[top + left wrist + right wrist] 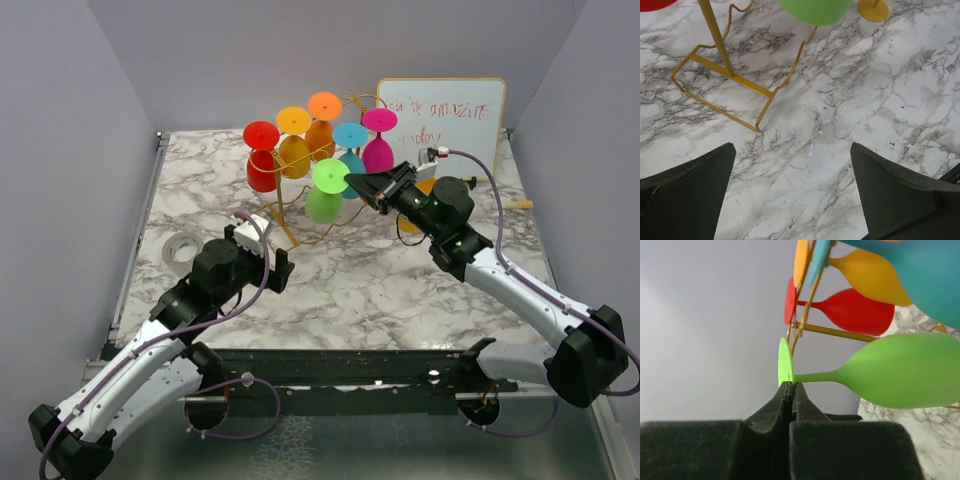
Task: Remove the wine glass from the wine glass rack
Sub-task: Pick up the wine glass from the wine rack, then place the wine glass at the center of the board.
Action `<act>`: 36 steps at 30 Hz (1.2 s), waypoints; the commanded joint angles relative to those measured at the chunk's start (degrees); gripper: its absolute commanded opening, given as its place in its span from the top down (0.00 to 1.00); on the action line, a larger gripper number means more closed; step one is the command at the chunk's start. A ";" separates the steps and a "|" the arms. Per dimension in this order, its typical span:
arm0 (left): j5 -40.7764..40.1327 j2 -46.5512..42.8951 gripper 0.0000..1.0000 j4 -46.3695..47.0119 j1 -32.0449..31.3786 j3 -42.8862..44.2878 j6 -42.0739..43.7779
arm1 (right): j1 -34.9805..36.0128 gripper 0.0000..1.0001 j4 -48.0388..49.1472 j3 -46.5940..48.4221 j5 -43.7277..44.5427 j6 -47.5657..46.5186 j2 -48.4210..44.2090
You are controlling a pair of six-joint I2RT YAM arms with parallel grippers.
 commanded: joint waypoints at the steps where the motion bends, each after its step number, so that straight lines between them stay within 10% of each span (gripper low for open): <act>1: -4.55 -3.16 0.01 0.25 0.36 1.92 0.81 | 0.30 0.99 2.89 -5.53 -2.70 -2.15 -3.68; 14: 6.54 -9.98 0.01 2.76 0.34 3.41 -8.97 | 0.36 0.99 -9.66 -6.55 -17.13 -22.16 -7.30; 26: 15.69 3.56 0.10 9.39 0.34 8.19 -24.64 | 0.35 0.99 -12.68 -6.70 -31.26 -35.24 -7.92; 36: 32.80 9.48 0.54 21.65 0.34 2.13 -29.27 | 0.31 0.99 -6.91 -14.84 -31.88 -35.94 -12.83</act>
